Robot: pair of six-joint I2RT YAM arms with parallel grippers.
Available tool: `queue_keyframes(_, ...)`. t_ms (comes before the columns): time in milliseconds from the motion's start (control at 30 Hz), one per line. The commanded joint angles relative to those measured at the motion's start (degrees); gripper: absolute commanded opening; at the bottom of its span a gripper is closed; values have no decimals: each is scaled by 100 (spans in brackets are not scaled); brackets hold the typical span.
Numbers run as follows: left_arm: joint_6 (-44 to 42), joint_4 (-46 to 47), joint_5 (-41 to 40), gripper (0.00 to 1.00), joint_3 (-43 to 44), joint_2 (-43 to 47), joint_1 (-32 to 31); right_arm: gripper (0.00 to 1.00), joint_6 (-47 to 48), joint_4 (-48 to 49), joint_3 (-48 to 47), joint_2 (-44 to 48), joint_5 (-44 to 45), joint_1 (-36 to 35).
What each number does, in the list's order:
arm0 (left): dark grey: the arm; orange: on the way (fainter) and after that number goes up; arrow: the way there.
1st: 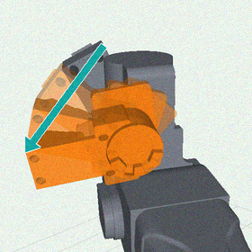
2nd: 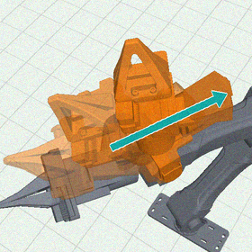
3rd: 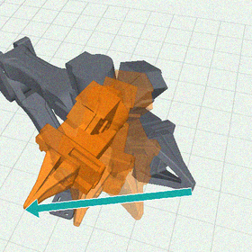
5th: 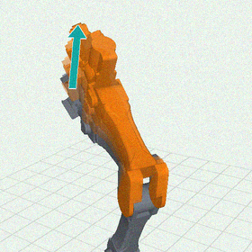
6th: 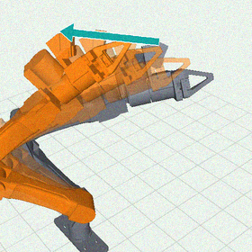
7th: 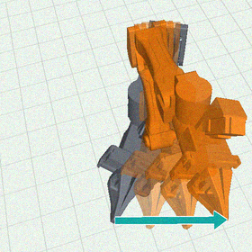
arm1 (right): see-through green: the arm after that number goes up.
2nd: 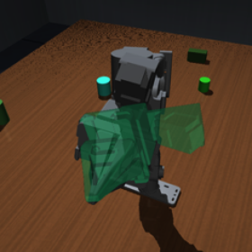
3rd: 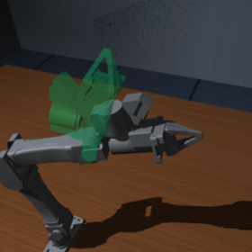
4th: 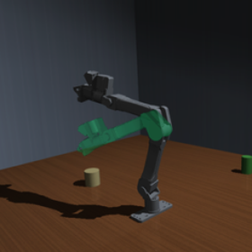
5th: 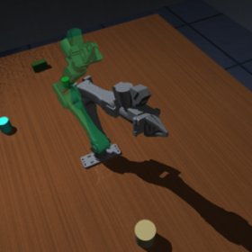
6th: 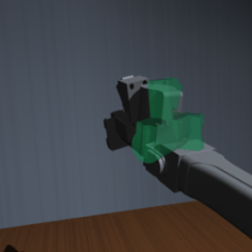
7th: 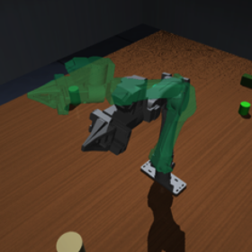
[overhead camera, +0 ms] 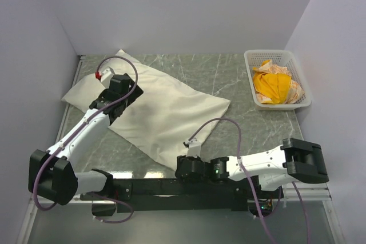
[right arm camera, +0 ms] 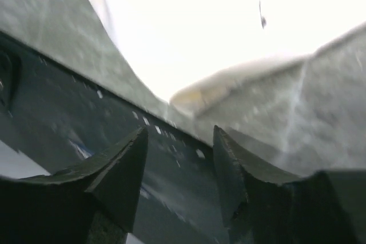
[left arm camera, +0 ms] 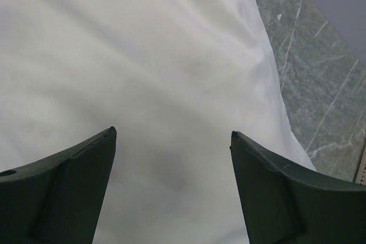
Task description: Put the pillow into the pillowcase
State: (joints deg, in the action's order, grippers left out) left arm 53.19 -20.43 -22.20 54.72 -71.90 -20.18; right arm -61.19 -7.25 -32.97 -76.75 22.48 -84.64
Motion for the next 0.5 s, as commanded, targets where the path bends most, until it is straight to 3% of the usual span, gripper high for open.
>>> queue_keyframes(0, -168, 135, 145, 86, 100, 308, 137, 55, 247, 618, -236, -261, 319, 246)
queue_keyframes(267, -282, 170, 189, 86, 100, 343, 331, 44, 503, 1198, -219, -674, -32, 440)
queue_keyframes(300, -283, 188, 172, 86, 109, 334, 348, 39, 503, 1251, -166, -701, -198, 440)
queue_keyframes(433, -318, 372, 321, 86, 214, 37, 620, 0, 179, 998, 80, -404, -490, 257)
queue_keyframes(467, -344, 425, 399, 86, 328, -60, 752, 0, 82, 771, 193, -245, -525, 159)
